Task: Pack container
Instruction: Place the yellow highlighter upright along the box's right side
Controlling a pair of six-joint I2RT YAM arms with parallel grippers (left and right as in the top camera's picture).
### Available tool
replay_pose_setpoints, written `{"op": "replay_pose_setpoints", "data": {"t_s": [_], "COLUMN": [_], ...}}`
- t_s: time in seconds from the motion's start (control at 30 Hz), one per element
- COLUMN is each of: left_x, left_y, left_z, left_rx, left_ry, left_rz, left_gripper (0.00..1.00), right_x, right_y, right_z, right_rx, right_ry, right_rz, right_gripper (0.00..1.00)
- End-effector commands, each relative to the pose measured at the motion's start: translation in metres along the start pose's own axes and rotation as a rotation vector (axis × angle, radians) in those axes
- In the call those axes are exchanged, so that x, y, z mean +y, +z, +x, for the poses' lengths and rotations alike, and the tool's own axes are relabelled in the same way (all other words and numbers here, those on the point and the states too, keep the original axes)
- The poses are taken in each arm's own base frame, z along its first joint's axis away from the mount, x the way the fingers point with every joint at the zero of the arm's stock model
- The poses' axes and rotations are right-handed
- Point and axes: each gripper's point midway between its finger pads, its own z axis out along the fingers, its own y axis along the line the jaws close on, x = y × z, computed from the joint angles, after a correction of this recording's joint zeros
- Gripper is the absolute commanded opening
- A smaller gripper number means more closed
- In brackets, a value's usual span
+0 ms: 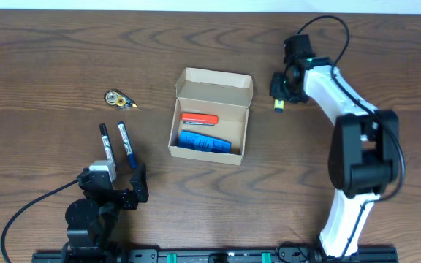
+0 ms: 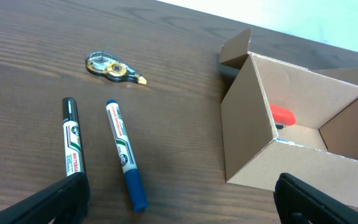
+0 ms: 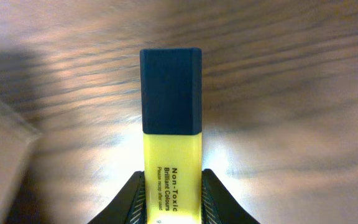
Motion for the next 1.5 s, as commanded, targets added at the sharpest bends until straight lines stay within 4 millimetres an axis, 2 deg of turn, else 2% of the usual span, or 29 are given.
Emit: {"op": "replay_pose_setpoints", "data": {"t_s": [0.0, 0.17, 0.27, 0.37, 0.5, 0.83, 1.0, 1.17, 1.47], "left_x": [0.002, 0.002, 0.002, 0.002, 0.002, 0.002, 0.002, 0.002, 0.002], "left_y": [0.003, 0.003, 0.003, 0.003, 0.003, 0.003, 0.003, 0.003, 0.003], "left_z": [0.007, 0.007, 0.007, 0.007, 0.007, 0.007, 0.007, 0.007, 0.007], "left_rx": [0.013, 0.013, 0.013, 0.013, 0.013, 0.013, 0.013, 0.013, 0.013], "left_ry": [-0.02, -0.02, -0.02, -0.02, -0.02, -0.02, -0.02, -0.02, -0.02], "left_rz": [-0.003, -0.003, -0.003, -0.003, -0.003, -0.003, -0.003, -0.003, -0.003], "left_gripper": [0.95, 0.95, 0.95, 0.95, 0.95, 0.95, 0.96, 0.96, 0.95], "right_x": [0.012, 0.03, 0.048, 0.063, 0.089, 0.122, 0.119, 0.115, 0.111], "right_y": [-0.083, -0.149, -0.172, -0.181, -0.176, -0.148, -0.124, -0.106, -0.096], "right_z": [-0.033, -0.017, 0.006, 0.029, 0.056, 0.116, 0.138, 0.149, 0.154], "right_rx": [-0.172, -0.232, -0.22, -0.191, -0.15, -0.134, -0.137, -0.132, -0.126], "right_ry": [0.008, -0.038, -0.088, -0.078, -0.077, -0.037, 0.023, 0.052, 0.038], "right_rz": [-0.069, -0.115, -0.135, -0.123, -0.128, -0.066, -0.018, -0.016, -0.008], "right_gripper": [0.14, 0.14, 0.12, 0.11, 0.1, 0.12, 0.13, 0.13, 0.2]}}
